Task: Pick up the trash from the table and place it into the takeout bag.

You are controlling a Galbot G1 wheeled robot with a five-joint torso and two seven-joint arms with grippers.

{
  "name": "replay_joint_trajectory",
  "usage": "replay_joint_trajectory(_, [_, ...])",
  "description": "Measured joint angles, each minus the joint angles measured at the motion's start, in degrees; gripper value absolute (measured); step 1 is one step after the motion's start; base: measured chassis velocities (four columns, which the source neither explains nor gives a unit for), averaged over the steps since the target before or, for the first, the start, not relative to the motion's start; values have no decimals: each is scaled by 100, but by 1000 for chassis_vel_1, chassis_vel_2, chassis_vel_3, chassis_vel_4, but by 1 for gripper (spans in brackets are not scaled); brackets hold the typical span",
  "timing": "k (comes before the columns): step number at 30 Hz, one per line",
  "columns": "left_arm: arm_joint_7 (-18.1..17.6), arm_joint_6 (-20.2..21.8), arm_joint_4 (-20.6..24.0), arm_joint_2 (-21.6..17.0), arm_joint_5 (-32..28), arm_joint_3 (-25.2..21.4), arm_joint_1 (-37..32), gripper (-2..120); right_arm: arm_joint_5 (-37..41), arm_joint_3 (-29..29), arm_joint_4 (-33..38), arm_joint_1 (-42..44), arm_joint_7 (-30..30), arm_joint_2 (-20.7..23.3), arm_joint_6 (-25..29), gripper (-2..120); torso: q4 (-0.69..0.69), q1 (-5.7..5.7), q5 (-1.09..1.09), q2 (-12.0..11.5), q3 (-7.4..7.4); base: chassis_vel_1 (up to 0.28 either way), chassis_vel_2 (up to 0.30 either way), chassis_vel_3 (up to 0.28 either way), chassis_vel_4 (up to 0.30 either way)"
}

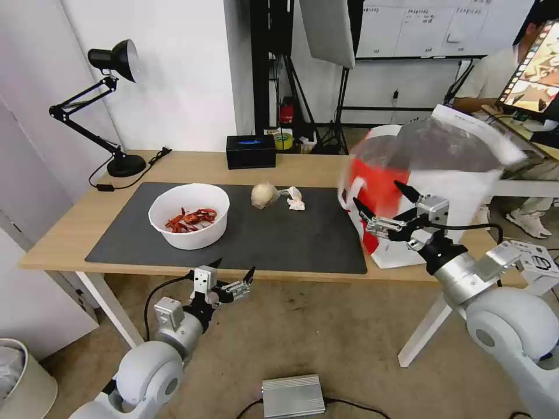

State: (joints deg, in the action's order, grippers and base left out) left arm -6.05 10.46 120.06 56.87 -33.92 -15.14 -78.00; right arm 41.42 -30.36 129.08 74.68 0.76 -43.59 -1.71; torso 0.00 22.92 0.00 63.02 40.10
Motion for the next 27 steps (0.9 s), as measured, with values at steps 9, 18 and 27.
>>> replay_joint_trajectory(9, [-1,-36,26,52,35,-95,-77,100,-156,13,183,475,-137,-73,-524,100,0,0,0,0,0,0,0,0,0])
replay_joint_trajectory(18, [38,-129,-16,77,159,-248,-140,100,-165,160,178,745,-364,-286,-1060,100,0,0,0,0,0,0,0,0,0])
replay_joint_trajectory(27, [68,-137,-61,20,142,-347,-171,100,-359,416,-126,871,-412,-587,-998,100,0,0,0,0,0,0,0,0,0])
